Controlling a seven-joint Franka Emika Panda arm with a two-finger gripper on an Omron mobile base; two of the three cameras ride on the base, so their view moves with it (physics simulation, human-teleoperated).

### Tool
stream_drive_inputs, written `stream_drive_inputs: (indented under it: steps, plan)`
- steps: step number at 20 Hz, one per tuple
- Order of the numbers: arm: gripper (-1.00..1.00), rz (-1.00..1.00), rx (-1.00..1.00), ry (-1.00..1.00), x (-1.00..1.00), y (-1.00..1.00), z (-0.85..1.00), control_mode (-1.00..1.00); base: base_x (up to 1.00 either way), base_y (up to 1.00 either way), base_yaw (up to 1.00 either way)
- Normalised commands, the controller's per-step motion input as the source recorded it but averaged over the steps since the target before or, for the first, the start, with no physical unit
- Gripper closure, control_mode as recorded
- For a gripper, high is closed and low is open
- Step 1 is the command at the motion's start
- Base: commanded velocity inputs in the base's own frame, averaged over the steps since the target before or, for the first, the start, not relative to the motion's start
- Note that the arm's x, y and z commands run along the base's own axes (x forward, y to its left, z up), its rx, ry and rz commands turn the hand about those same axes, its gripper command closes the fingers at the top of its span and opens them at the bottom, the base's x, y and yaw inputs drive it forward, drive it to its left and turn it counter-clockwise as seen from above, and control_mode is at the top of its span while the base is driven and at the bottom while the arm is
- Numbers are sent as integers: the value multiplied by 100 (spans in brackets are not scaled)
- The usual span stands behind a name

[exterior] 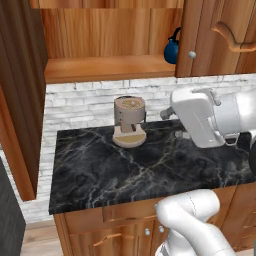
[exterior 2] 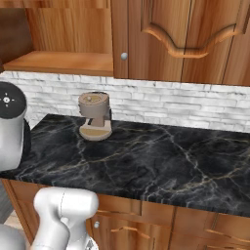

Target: Open the cabinet, pick the kettle from the cabinet, and place it in the sink.

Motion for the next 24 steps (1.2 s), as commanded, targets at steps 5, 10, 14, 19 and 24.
stream_drive_inputs:
  steps: [5,10,14,19,24]
  plan:
    - [-100,-8,-28,-26,-3,-42,0,-100,0,0,0]
    - [-100,-6,-28,-26,-3,-46,0,-100,0,0,0]
    - [-100,-6,-19,-16,-1,-47,3,-100,0,0,0]
    - [-100,-8,-11,-2,0,-46,8,-100,0,0,0]
    - [-100,-8,-4,7,4,-36,7,-100,0,0,0]
